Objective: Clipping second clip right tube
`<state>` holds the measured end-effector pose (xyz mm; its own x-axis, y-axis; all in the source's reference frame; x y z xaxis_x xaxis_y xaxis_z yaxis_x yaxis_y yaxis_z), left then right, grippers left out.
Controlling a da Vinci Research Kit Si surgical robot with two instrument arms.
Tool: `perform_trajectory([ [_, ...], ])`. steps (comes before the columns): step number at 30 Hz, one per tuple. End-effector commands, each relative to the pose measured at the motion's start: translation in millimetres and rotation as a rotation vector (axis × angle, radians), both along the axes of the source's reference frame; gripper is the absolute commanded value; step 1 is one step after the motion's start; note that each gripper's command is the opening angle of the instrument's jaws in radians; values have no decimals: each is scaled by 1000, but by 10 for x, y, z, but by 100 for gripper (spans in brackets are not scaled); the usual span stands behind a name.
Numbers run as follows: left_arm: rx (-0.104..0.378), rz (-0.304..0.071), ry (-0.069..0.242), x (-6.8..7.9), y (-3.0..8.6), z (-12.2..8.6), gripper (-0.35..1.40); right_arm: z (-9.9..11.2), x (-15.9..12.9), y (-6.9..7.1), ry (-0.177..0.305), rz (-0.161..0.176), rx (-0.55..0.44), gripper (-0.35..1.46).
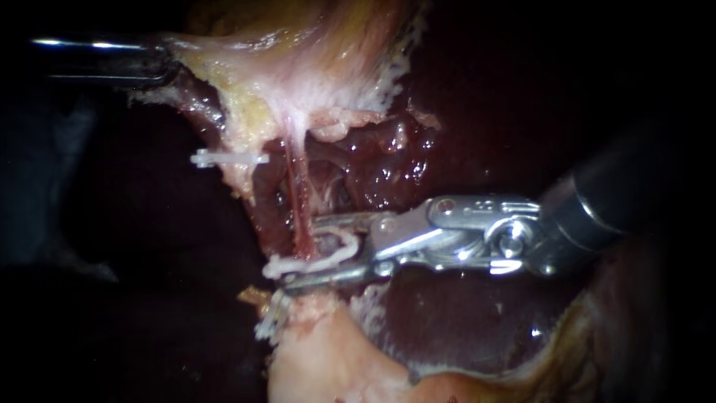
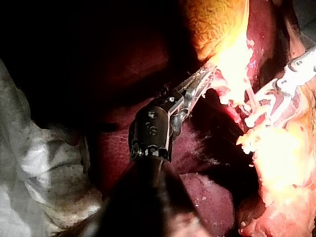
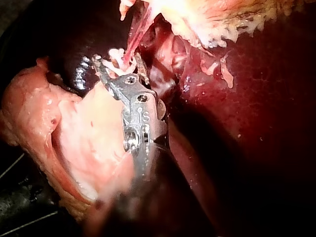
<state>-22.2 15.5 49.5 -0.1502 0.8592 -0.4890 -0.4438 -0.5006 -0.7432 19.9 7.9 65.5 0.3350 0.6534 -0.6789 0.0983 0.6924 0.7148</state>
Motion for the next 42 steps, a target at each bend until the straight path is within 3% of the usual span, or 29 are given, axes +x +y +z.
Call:
perform_trajectory([
  [1, 0, 0, 0, 0, 0, 0, -35, 0, 3, 0, 5, 2, 2, 47],
  [11, 0, -1, 1, -1, 0, 1, -35, 4, 32, -5, 52, 18, 40, 48],
  [23, 0, -1, 1, -2, 0, 1, -35, 2, 38, -6, 93, 38, 59, 48],
  [29, 0, -1, 1, -2, 0, 1, -35, -13, 38, -9, 118, 49, 79, 49],
  [34, 0, -1, 1, -2, 0, 1, -35, -38, 35, -14, 162, 39, 97, 49],
  [39, 0, 0, 0, -1, 0, 1, -35, -66, 29, -16, 220, -24, 119, 47],
  [42, 0, 0, 0, -1, 0, 1, -35, -74, 27, -19, 238, -38, 123, 45],
])
